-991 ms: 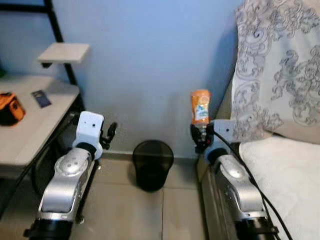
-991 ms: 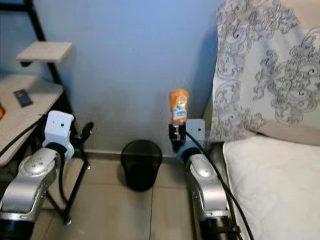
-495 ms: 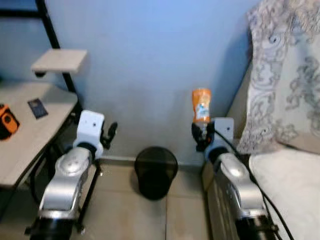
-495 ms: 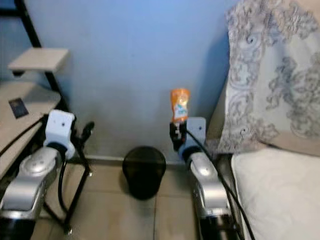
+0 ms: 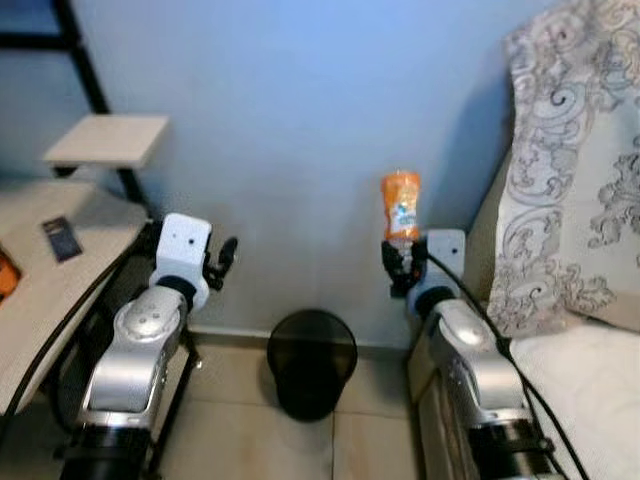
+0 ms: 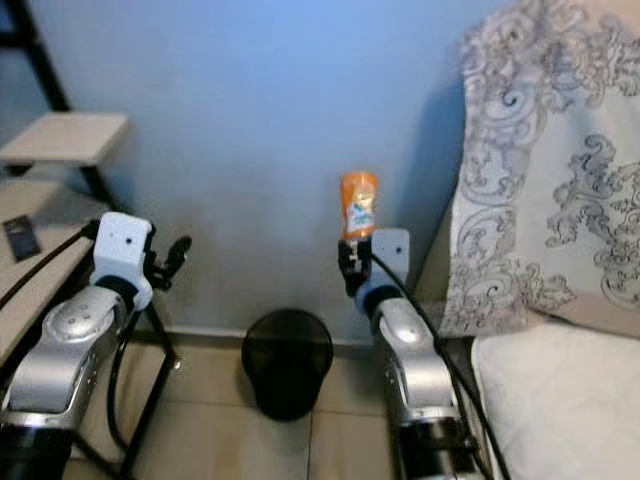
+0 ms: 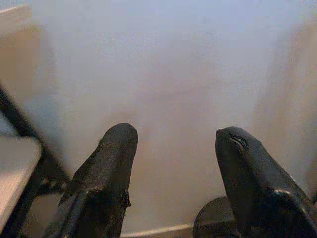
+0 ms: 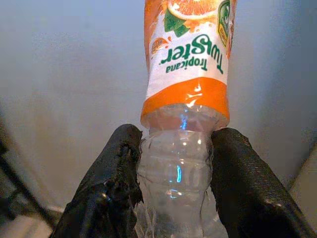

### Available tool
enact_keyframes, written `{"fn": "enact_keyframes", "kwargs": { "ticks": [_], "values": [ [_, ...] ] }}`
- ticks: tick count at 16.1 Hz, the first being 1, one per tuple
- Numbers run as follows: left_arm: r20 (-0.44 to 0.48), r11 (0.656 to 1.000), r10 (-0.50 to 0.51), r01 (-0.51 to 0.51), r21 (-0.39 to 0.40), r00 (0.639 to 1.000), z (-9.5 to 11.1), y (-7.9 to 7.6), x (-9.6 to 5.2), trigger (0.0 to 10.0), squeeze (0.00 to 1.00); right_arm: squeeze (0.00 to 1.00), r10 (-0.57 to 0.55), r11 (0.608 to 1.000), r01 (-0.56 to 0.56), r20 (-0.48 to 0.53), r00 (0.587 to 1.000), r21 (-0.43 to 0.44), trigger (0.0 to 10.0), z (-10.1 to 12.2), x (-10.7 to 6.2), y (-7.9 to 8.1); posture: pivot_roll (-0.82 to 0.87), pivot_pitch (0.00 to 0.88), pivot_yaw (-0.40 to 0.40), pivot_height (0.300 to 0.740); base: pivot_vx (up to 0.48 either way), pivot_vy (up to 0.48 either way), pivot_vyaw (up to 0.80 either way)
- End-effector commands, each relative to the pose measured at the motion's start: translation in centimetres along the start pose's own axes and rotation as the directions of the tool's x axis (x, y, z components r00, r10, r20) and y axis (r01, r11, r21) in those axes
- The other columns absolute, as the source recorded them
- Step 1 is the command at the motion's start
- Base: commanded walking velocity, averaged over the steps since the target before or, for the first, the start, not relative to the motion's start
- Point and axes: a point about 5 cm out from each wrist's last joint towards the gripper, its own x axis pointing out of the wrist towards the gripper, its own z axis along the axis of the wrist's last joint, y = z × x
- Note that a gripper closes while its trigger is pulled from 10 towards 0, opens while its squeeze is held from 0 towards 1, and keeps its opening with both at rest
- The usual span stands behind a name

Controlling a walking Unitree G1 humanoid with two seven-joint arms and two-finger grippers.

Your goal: Clean up the room

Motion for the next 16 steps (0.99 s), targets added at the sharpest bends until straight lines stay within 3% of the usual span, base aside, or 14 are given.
{"fn": "enact_keyframes", "kwargs": {
  "ticks": [1,7,10,12,15,16],
  "values": [
    [0.003,1.0,-0.024,0.024,0.009,1.0,0.2,-0.7,0.2,10.0,0.0,0.0,-0.034,0.999,0.034,0.002,0.999,-0.009,10.0,0.1,0.0,-1.0,0.01,0.0,-0.016,0.74,0.352,0.0,0.54],
    [0.003,0.999,-0.039,0.039,0.028,0.999,-0.1,-0.3,-0.7,10.0,0.0,0.0,-0.01,0.999,0.009,-0.019,1.0,-0.046,10.0,-0.6,-0.9,-1.4,0.01,0.0,-0.017,0.74,0.35,0.0,0.09],
    [-0.03,0.995,-0.077,0.079,0.055,0.997,-1.1,-0.7,-1.2,10.0,0.0,0.0,0.031,0.997,-0.038,-0.096,0.995,-0.07,10.0,-2.3,-1.1,-2.2,0.02,0.0,-0.037,0.74,0.336,0.0,0.0],
    [-0.06,0.973,-0.179,0.186,0.139,0.982,-2.0,-1.2,-1.3,10.0,0.0,0.0,0.124,0.964,-0.166,-0.204,0.971,-0.208,10.0,-4.1,-0.8,-2.6,0.03,0.0,-0.047,0.74,0.319,0.0,0.0],
    [-0.095,0.915,-0.333,0.346,0.207,0.938,-2.5,-2.0,-1.4,10.0,0.0,0.0,0.166,0.915,-0.277,-0.352,0.921,-0.293,10.0,-5.9,0.2,-2.6,0.03,0.0,-0.044,0.74,0.0,0.0,0.0],
    [-0.126,0.856,-0.435,0.453,0.249,0.891,-2.5,-2.6,-1.4,10.0,0.0,0.0,0.191,0.877,-0.354,-0.439,0.878,-0.325,10.0,-6.9,0.6,-2.1,0.03,0.0,-0.044,0.74,0.0,0.0,0.0]
  ]
}}
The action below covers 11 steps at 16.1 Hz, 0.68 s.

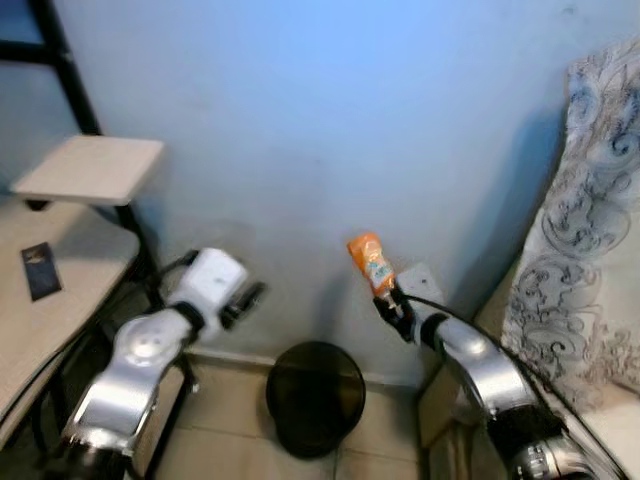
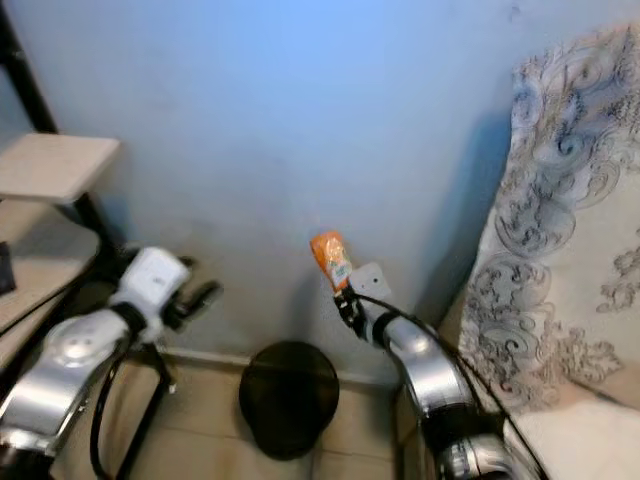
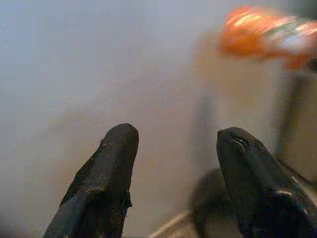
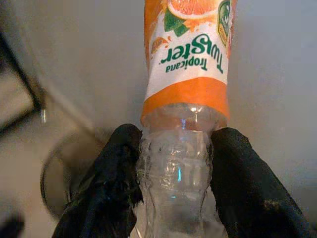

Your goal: Clean up the room

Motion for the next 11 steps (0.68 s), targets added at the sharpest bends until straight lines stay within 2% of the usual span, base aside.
{"fn": "enact_keyframes", "kwargs": {
  "ticks": [1,3,4,7,10,11],
  "values": [
    [-0.02,0.994,-0.095,0.096,0.046,0.995,-0.2,-0.5,-0.1,10.0,0.0,0.0,0.05,0.998,-0.052,-0.049,0.998,-0.047,10.0,-0.4,0.5,0.8,0.03,0.0,-0.047,0.74,0.0,0.0,0.0],
    [-0.106,0.945,-0.273,0.287,0.156,0.956,-1.1,-1.0,-0.3,10.0,0.0,0.0,0.065,0.99,-0.078,-0.109,0.992,-0.118,10.0,-0.2,1.9,2.0,0.04,0.0,-0.055,0.74,0.0,0.0,0.0],
    [-0.151,0.924,-0.315,0.339,0.179,0.937,-1.4,-0.9,-0.4,10.0,0.0,0.0,0.07,0.988,-0.086,-0.125,0.99,-0.132,10.0,0.0,2.4,2.5,0.05,0.0,-0.06,0.74,0.0,0.0,0.0],
    [-0.206,0.9,-0.34,0.381,0.213,0.918,-1.8,-0.2,-0.6,10.0,0.0,0.0,0.044,0.992,-0.058,-0.123,0.991,-0.112,10.0,0.9,3.0,2.8,0.06,0.0,-0.071,0.74,0.0,0.0,0.0],
    [-0.213,0.892,-0.347,0.391,0.228,0.914,-1.9,0.3,-0.6,10.0,0.0,0.0,0.049,0.991,-0.061,-0.101,0.994,-0.115,10.0,2.0,3.5,3.3,0.06,0.0,-0.074,0.74,0.0,0.0,0.0],
    [-0.217,0.89,-0.345,0.392,0.232,0.913,-2.0,0.3,-0.6,10.0,0.0,0.15,0.051,0.991,-0.062,-0.094,0.994,-0.115,10.0,2.3,3.6,3.4,0.06,0.0,-0.075,0.74,0.0,0.0,0.0]
  ]
}}
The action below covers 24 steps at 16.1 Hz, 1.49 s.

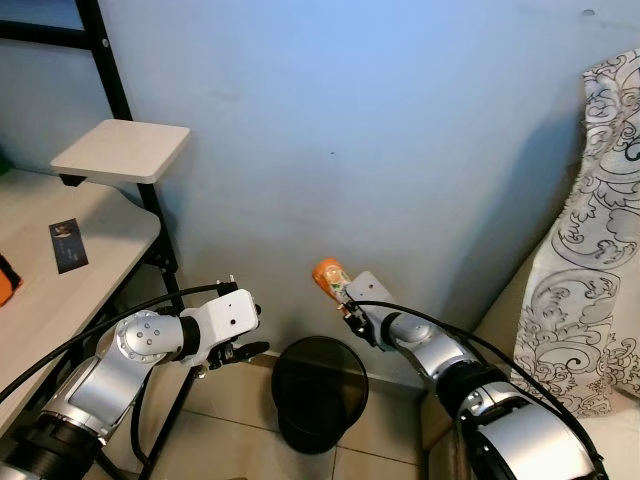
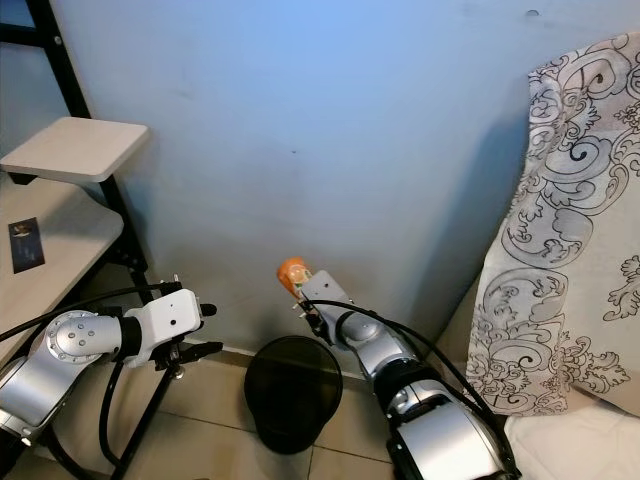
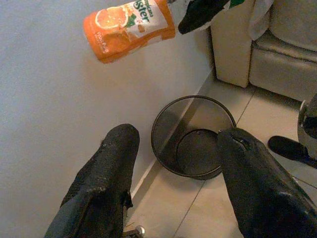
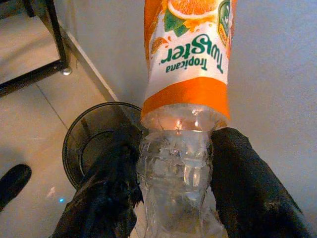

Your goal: Clean up the room

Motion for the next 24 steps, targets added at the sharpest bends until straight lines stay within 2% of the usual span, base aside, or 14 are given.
{"fn": "enact_keyframes", "kwargs": {
  "ticks": [1,2,6,7,8,10,11,12,15,17,19,21,22,24],
  "values": [
    [0.008,1.0,-0.007,0.006,0.03,1.0,0.5,0.2,0.2,10.0,0.0,0.93,-0.022,1.0,0.022,0.019,1.0,0.004,10.0,0.6,0.0,-0.6,0.06,0.0,-0.075,0.74,0.0,0.0,0.0],
    [0.011,1.0,-0.008,0.007,0.029,1.0,0.6,0.2,0.2,10.0,0.0,1.0,-0.027,1.0,0.027,0.018,0.999,0.003,10.0,0.6,0.0,-0.6,0.06,0.0,-0.075,0.74,0.0,0.0,0.0],
    [0.016,0.999,-0.017,0.016,0.029,1.0,0.4,-0.1,0.1,10.0,0.0,1.0,-0.034,0.999,0.034,0.013,0.999,0.005,10.0,0.4,0.0,-0.4,0.08,0.0,-0.077,0.74,0.0,0.0,0.0],
    [0.015,0.999,-0.017,0.017,0.03,1.0,0.3,-0.1,0.0,10.0,0.0,1.0,-0.03,0.999,0.03,0.015,0.999,0.026,10.0,0.3,0.1,-0.3,0.08,0.0,-0.077,0.74,0.0,0.0,0.0],
    [0.013,0.999,-0.018,0.018,0.03,1.0,0.3,-0.1,0.0,10.0,0.0,1.0,-0.015,0.992,0.012,0.028,0.999,0.122,10.0,0.1,0.1,0.0,0.08,0.0,-0.079,0.74,0.0,0.0,0.0],
    [0.013,0.999,-0.02,0.019,0.031,1.0,0.3,-0.1,0.0,10.0,0.0,1.0,-0.013,0.993,0.009,0.031,0.999,0.122,10.0,0.0,0.1,0.3,0.08,0.0,-0.078,0.74,0.0,0.0,0.0],
    [0.014,0.999,-0.022,0.021,0.032,1.0,0.3,-0.1,0.1,10.0,0.0,0.58,-0.009,0.99,0.004,0.034,0.999,0.141,10.0,-0.2,0.2,0.4,0.09,0.0,-0.077,0.74,0.0,0.0,0.0],
    [0.013,0.999,-0.021,0.021,0.033,1.0,0.3,-0.1,0.0,10.0,0.0,0.0,-0.009,0.99,0.004,0.031,0.999,0.143,10.0,-0.5,0.1,0.6,0.09,0.0,-0.076,0.74,0.0,0.0,0.0],
    [0.01,0.999,-0.021,0.021,0.033,1.0,0.2,-0.1,-0.1,10.0,0.0,0.0,-0.008,0.989,0.004,0.031,0.999,0.147,10.0,-0.9,0.1,0.7,0.09,0.0,-0.07,0.74,0.0,0.0,0.0],
    [0.024,1.0,-0.01,0.01,0.019,1.0,0.3,-0.5,-0.1,10.0,0.0,0.0,-0.034,0.978,0.021,0.059,0.998,0.206,10.0,-1.2,-0.2,0.2,0.08,0.0,-0.066,0.74,0.0,0.0,0.0],
    [0.057,0.998,0.047,-0.044,-0.05,0.997,0.4,-1.1,0.3,10.0,0.0,0.0,-0.094,0.941,0.056,0.098,0.991,0.334,10.0,-2.0,-0.7,-0.8,0.07,0.0,-0.055,0.74,0.0,0.0,0.0],
    [0.108,0.989,0.099,-0.086,-0.124,0.989,0.9,-1.3,0.4,10.0,0.0,0.0,-0.146,0.921,0.072,0.168,0.975,0.382,10.0,-2.2,-1.5,-1.4,0.05,0.0,-0.04,0.74,0.0,0.0,0.0],
    [0.14,0.973,0.161,-0.133,-0.191,0.977,1.4,-1.2,0.5,10.0,0.0,0.0,-0.184,0.91,0.085,0.212,0.96,0.406,10.0,-2.5,-2.4,-1.7,0.04,0.0,-0.033,0.74,0.0,0.0,0.0],
    [0.128,0.899,0.342,-0.285,-0.332,0.931,1.6,-0.4,0.0,10.0,0.0,0.0,-0.286,0.872,0.112,0.31,0.907,0.476,10.0,-2.1,-4.6,-2.2,0.01,0.0,-0.005,0.74,0.0,0.0,-0.64]
  ]
}}
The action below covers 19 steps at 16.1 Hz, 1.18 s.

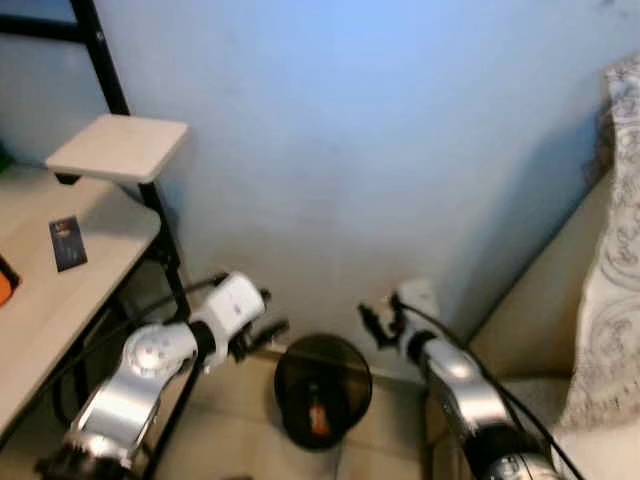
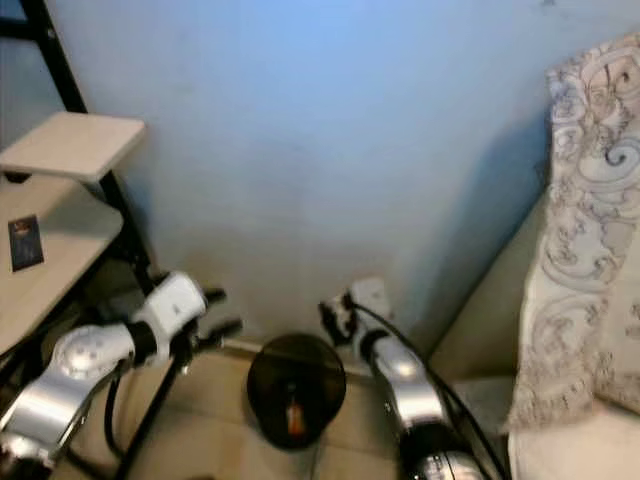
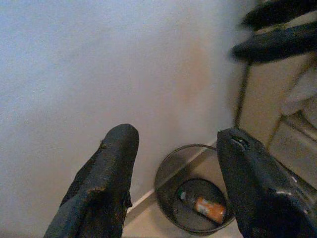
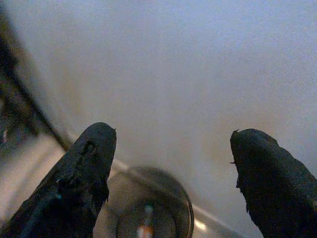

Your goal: Clean up the room

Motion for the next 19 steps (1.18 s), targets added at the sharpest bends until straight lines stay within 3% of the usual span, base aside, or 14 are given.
{"fn": "enact_keyframes", "kwargs": {
  "ticks": [1,2,4,7,12,16,19],
  "values": [
    [0.0,0.986,0.15,-0.149,-0.068,0.989,0.4,0.7,-0.6,10.0,0.0,0.0,-0.037,0.998,0.031,0.106,0.994,0.054,10.0,1.7,-1.2,-0.5,0.0,0.0,0.004,0.74,0.0,0.0,-0.78],
    [-0.001,0.978,0.19,-0.189,-0.082,0.982,0.4,0.8,-0.8,10.0,0.0,0.0,-0.036,0.998,0.028,0.128,0.991,0.058,10.0,2.0,-1.6,-0.4,0.0,0.0,0.005,0.74,0.0,0.0,-0.78],
    [-0.021,0.929,0.338,-0.338,-0.151,0.941,0.3,1.0,-1.6,10.0,0.0,0.0,-0.053,0.987,0.023,0.189,0.981,0.159,10.0,2.8,-3.3,0.1,0.0,0.0,0.009,0.74,0.0,0.0,-0.78],
    [-0.029,0.921,0.359,-0.359,-0.148,0.933,0.4,0.8,-1.7,10.0,0.0,0.0,-0.055,0.986,0.025,0.175,0.983,0.167,10.0,2.9,-3.9,0.5,0.01,0.0,-0.005,0.74,0.0,0.0,-0.79],
    [-0.043,0.885,0.409,-0.407,-0.224,0.912,0.6,1.0,-1.8,10.0,0.0,0.0,-0.082,0.979,0.053,0.143,0.986,0.198,10.0,3.1,-4.5,0.1,0.0,0.0,0.0,0.74,0.0,0.0,-0.79],
    [-0.052,0.892,0.397,-0.399,-0.214,0.916,0.6,0.9,-1.7,10.0,0.0,0.0,-0.104,0.986,0.086,0.123,0.987,0.145,10.0,3.3,-4.5,-0.4,0.01,0.0,0.0,0.74,0.0,0.0,-0.79],
    [-0.042,0.88,0.43,-0.429,-0.206,0.902,0.8,1.1,-1.8,10.0,0.0,0.0,-0.108,0.977,0.078,0.149,0.983,0.196,10.0,3.7,-4.9,-0.7,0.01,0.0,-0.004,0.74,0.0,0.0,-0.8]
  ]
}}
